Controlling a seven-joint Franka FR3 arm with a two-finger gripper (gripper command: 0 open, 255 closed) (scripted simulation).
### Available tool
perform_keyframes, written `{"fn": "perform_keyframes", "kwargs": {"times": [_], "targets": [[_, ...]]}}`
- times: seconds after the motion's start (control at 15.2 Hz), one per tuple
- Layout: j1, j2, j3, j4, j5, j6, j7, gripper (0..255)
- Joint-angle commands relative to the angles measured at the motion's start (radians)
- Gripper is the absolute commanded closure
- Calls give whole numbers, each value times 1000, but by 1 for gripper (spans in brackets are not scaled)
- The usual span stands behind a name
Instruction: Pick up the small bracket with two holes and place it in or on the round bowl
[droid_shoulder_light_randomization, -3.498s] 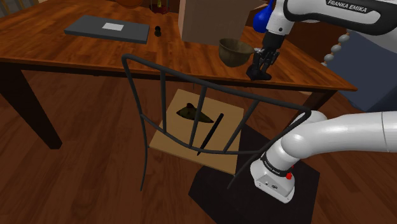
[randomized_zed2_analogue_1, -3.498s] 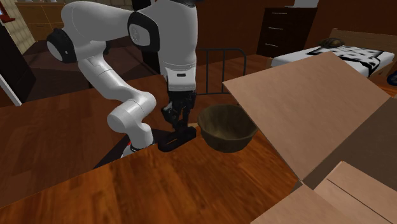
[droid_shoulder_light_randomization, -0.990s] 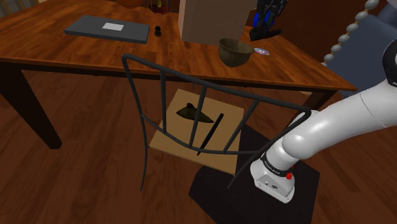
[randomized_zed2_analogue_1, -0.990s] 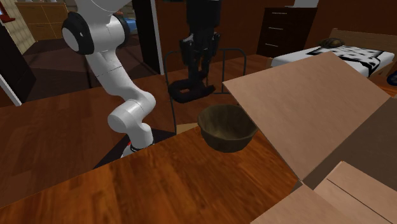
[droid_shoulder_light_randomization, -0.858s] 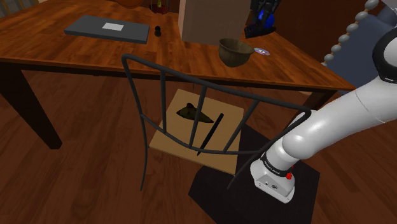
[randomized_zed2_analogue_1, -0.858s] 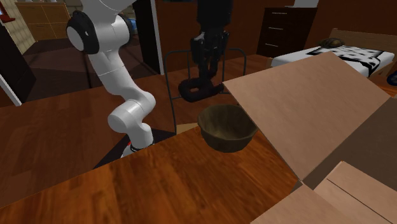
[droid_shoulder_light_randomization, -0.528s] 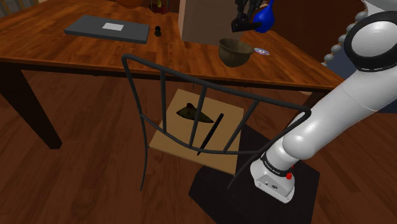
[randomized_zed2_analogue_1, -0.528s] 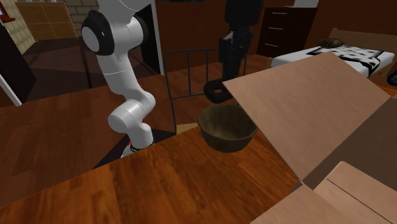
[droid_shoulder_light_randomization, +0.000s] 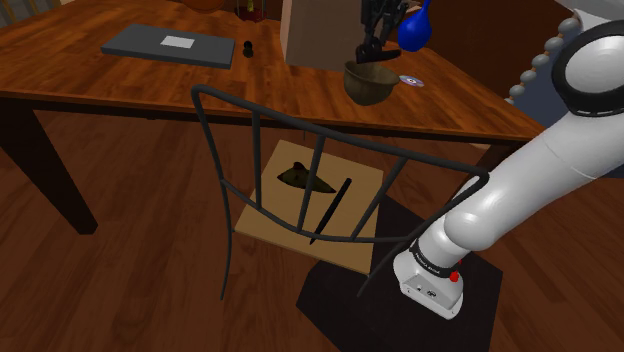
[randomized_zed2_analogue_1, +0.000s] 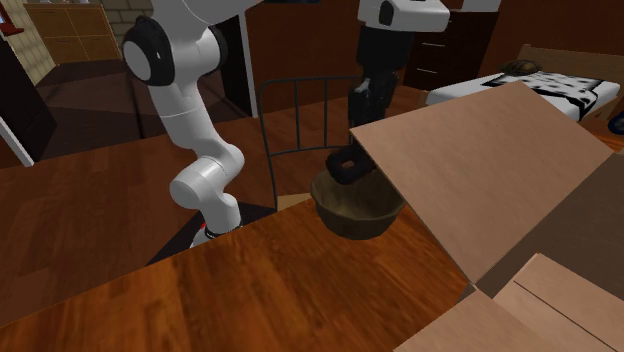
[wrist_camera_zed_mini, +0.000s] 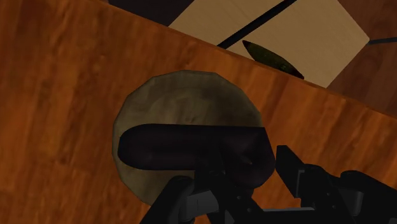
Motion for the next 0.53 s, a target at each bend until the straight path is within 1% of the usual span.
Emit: {"fn": "perform_keyframes", "kwargs": {"times": [0.0, 0.46], "targets": [[-1, -16, 0, -47, -2, 32, -1, 255], [-1, -59, 2, -190, -7, 132, 1, 255]]}}
